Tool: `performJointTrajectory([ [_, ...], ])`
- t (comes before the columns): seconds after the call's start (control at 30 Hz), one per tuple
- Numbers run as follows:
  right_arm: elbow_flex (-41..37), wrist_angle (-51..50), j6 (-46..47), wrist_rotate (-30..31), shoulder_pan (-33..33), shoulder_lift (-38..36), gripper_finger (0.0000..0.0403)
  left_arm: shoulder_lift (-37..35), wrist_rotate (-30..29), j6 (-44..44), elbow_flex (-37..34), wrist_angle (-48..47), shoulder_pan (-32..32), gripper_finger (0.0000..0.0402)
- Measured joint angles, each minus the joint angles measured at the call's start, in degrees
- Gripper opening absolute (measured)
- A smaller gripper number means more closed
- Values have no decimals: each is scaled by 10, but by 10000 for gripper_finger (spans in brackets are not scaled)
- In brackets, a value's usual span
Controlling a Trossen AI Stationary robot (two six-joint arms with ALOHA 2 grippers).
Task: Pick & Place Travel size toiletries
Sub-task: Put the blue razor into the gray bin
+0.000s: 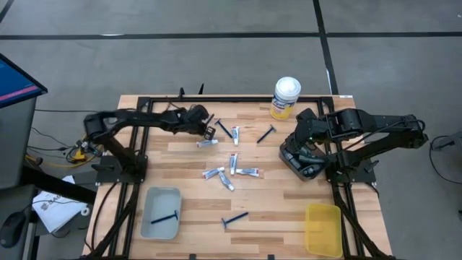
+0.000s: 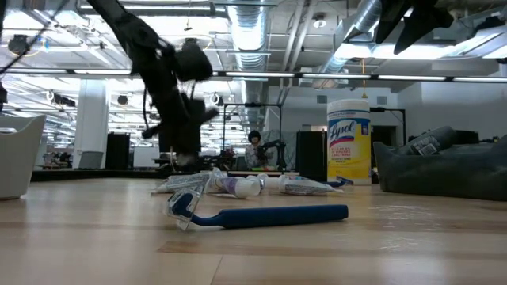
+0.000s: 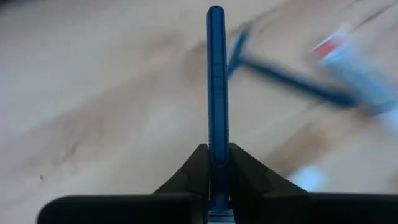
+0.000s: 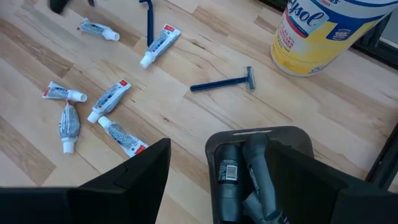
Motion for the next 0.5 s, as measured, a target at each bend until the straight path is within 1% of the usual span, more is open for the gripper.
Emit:
performJointTrajectory([
  [0.1,0,0,0,0,0,0,253,-78,23,25,0,-2,-11,24],
  [0.17,0,0,0,0,0,0,253,-142,63,47,1,-7,-26,24],
  [0.23,0,0,0,0,0,0,253,-212,110,70,1,-34,-54,24],
  [0.33,0,0,-2,0,0,0,253,-309,156,93,1,-111,-116,24],
  [0.4,0,0,-2,0,0,0,253,-364,165,90,1,-174,-168,24],
  [0.5,0,0,-2,0,0,0,253,-426,160,56,1,-266,-264,24],
])
